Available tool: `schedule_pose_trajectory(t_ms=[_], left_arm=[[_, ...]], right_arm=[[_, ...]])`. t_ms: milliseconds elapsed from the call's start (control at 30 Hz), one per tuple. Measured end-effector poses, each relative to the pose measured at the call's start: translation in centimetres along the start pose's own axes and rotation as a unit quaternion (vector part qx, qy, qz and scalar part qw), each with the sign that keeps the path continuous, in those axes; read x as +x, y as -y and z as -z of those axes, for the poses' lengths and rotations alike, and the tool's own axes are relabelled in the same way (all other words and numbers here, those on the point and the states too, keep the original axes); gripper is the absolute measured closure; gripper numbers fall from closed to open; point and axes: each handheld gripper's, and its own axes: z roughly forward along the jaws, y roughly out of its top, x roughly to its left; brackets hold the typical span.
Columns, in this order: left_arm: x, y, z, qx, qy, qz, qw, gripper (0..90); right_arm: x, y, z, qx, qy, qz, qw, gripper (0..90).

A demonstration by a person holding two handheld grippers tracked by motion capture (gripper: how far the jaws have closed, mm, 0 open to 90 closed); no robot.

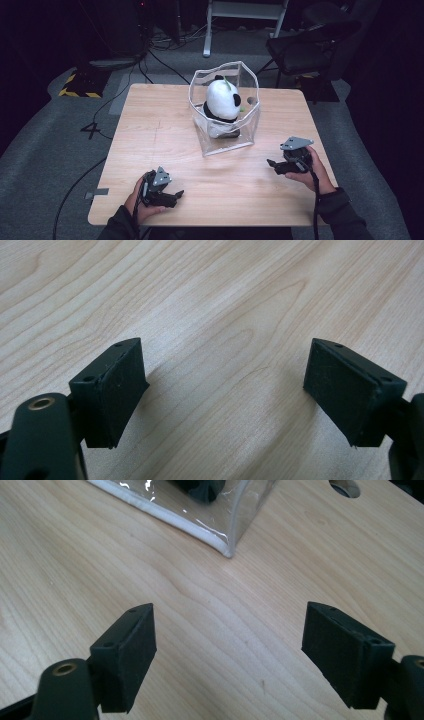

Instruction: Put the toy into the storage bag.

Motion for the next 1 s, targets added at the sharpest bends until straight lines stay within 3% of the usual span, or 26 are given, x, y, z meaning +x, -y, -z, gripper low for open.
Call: schedule_pose_trajectory(t_ms=[367, 767, 1000], left_arm=[[0.0, 0.0, 0.0, 0.000, 0.000, 0.000, 1.0000, 17.2], [0.0, 0.0, 0.0, 0.000, 0.002, 0.003, 1.0000, 16.8], [0.0, 0.0, 0.0, 0.000, 0.001, 0.002, 1.0000, 16.8]], right_arm=[[-0.1, 2.7, 0.1, 0.016, -0.004, -0.020, 0.9997, 21.5], [0.0, 6.0, 0.3, 0.033, -0.006, -0.026, 0.9991, 20.5], [0.0, 7.6, 0.7, 0.027, -0.014, -0.038, 0.9988, 20.3]])
